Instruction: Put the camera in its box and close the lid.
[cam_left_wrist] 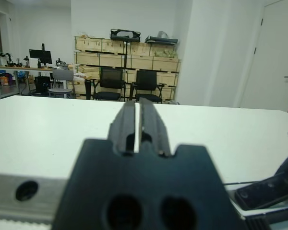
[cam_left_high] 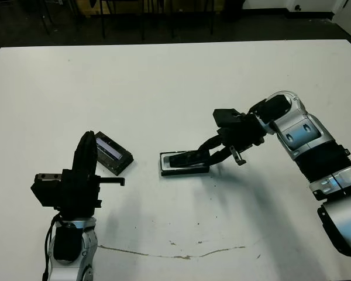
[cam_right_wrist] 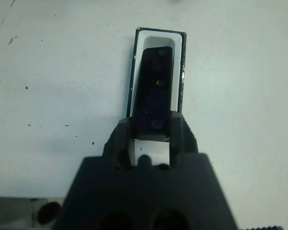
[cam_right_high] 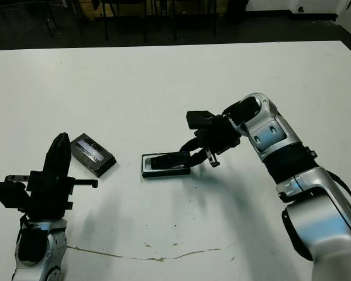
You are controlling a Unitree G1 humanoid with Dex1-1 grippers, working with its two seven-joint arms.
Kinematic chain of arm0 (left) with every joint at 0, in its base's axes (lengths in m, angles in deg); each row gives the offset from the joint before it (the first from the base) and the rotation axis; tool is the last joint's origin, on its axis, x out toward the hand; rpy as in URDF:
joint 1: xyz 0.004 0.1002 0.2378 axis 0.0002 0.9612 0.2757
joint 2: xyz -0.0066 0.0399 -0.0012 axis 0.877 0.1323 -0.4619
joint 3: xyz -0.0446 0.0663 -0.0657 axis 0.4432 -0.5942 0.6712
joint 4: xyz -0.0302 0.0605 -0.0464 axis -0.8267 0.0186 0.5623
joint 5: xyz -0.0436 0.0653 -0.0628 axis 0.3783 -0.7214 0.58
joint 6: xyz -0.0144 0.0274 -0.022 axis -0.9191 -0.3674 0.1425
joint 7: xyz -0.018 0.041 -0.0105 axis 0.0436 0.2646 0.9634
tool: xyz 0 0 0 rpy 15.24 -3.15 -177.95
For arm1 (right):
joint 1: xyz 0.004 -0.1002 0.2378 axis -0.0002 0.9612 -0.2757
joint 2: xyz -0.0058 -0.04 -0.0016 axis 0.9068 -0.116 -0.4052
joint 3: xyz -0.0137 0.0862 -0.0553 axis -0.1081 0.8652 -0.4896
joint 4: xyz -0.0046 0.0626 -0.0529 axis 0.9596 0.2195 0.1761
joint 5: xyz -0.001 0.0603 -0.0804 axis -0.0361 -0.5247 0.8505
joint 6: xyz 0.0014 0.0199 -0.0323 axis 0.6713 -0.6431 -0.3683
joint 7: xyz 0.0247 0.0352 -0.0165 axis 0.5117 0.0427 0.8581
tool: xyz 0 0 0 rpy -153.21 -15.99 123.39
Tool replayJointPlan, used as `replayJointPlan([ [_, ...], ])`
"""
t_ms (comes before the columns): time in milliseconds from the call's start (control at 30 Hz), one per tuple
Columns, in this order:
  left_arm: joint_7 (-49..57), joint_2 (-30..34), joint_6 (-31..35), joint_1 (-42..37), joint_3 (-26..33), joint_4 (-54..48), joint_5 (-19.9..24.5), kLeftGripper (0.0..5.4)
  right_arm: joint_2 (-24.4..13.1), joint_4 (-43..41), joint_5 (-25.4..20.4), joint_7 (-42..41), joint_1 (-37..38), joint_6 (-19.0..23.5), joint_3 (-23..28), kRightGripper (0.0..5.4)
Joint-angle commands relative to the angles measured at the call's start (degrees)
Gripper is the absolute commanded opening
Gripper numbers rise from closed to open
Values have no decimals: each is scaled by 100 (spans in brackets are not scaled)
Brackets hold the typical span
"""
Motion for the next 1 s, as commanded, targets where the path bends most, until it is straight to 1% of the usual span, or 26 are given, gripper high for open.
replayJointPlan([
  [33,50,-7,78,177,-3,25,-62,0,57,-6,-77,-77,76,165,-22,46],
  [200,48,10,1,162,-11,77,-79,0,124,-33,-126,-95,84,172,-37,46],
  [367,70,-12,-47,154,-19,122,-91,0,168,-185,-7,-73,52,161,-190,46],
  [467,113,-19,13,183,-40,59,-140,0,254,-163,56,-110,13,50,-308,46],
  [533,109,-27,39,197,-45,41,-109,0,313,-129,90,-128,-9,-74,-384,46],
  [667,125,-52,131,232,-48,-26,-63,0,427,-31,150,-189,-39,-168,-535,46],
  [733,118,-46,119,233,-47,-29,-66,0,431,-49,216,-191,-31,-84,-604,46],
  [900,159,-50,121,234,-45,-28,-118,0,366,-133,283,-164,16,-65,-637,46],
  [933,168,-48,141,238,-48,-41,-127,0,354,-124,249,-185,22,-86,-604,46],
  [967,174,-46,176,245,-54,-64,-127,0,343,-87,215,-221,15,-175,-575,64],
  [1000,163,-35,162,242,-55,-57,-120,0,325,-25,169,-254,0,-412,-526,83],
])
